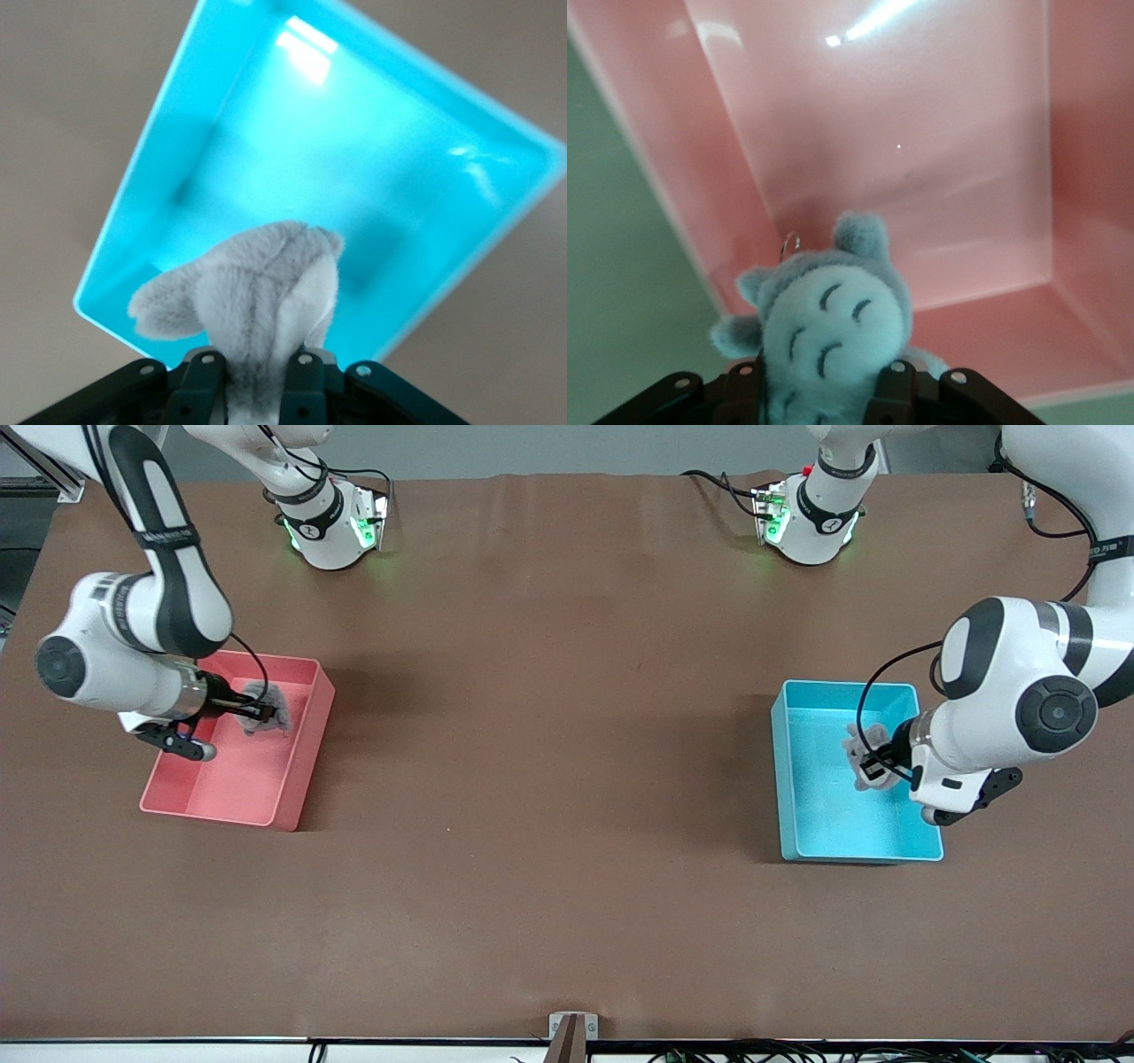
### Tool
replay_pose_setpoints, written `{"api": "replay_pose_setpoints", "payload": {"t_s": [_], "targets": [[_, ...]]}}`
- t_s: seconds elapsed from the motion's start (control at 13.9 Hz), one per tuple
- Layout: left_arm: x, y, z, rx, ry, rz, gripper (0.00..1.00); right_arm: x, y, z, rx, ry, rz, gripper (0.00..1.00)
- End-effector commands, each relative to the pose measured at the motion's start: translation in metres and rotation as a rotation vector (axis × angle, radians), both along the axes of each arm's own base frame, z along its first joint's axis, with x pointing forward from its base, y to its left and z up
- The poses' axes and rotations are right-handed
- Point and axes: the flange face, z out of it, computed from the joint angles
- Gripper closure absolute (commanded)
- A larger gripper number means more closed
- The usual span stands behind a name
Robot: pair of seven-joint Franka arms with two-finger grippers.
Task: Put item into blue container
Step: 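Drop the Totoro into the blue box while the right gripper grasps another, then lift the second Totoro with the right gripper toward the table middle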
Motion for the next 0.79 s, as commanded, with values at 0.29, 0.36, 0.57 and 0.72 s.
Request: {"api": "replay_pose_setpoints", "payload": {"t_s": [0.29,0.36,0.57,0.72], "targets": [[0.011,-0.004,0.037,0.024,-0.049,-0.028,0.0,0.033,0.184,0.106,-0.032,-0.002,-0.269,1.0],[0.013,-0.005,0.048,0.023,-0.041,-0.027,0.0,0.031,0.223,0.107,-0.037,-0.034,-0.325,1.0],[0.017,-0.04,0.074,0.005,-0.075,-0.068,0.0,0.032,0.343,0.077,-0.049,-0.09,-0.469,1.0],[0.016,-0.067,0.081,-0.017,-0.089,-0.109,0.0,0.035,0.426,0.047,-0.05,-0.113,-0.583,1.0]]}}
